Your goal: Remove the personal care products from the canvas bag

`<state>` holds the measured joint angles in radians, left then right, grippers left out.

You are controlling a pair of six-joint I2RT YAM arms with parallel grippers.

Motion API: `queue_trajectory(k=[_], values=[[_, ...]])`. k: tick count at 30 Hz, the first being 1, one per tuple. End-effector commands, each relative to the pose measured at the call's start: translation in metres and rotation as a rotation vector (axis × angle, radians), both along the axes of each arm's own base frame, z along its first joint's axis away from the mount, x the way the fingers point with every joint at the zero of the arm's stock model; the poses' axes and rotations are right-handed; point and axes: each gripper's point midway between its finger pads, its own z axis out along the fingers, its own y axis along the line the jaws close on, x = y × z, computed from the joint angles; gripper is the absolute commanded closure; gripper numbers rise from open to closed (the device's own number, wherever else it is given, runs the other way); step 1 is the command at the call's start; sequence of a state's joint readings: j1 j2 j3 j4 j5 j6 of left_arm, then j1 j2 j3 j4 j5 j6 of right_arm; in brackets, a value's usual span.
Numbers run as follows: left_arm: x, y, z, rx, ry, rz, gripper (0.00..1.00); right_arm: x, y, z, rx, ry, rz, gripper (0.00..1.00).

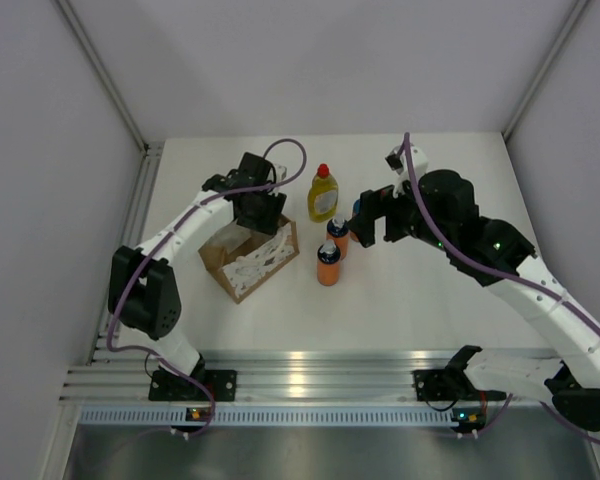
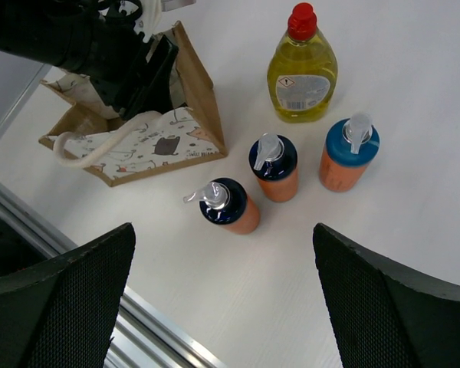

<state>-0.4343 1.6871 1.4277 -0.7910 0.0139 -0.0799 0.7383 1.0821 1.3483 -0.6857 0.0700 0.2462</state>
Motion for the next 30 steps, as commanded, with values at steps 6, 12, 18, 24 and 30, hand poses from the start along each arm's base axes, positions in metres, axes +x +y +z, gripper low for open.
queue_trajectory(k=[6, 12, 18, 24, 30], values=[[0.008, 0.012, 0.017, 0.025, -0.088, 0.064, 1.00, -0.003, -0.011, 0.012, 0.029, -0.031, -0.027, 0.05], [0.016, 0.020, 0.074, 0.004, -0.243, 0.118, 1.00, 0.001, -0.014, 0.013, 0.030, -0.034, -0.054, 0.05], [0.016, 0.022, 0.112, -0.033, -0.331, 0.131, 1.00, 0.001, -0.017, 0.014, 0.031, -0.040, -0.070, 0.05], [0.008, 0.027, 0.155, -0.077, -0.398, 0.158, 1.00, 0.001, -0.019, 0.015, 0.033, -0.044, -0.074, 0.05], [-0.001, 0.036, 0.214, -0.134, -0.505, 0.205, 1.00, 0.000, -0.019, 0.015, 0.031, -0.047, -0.073, 0.05]])
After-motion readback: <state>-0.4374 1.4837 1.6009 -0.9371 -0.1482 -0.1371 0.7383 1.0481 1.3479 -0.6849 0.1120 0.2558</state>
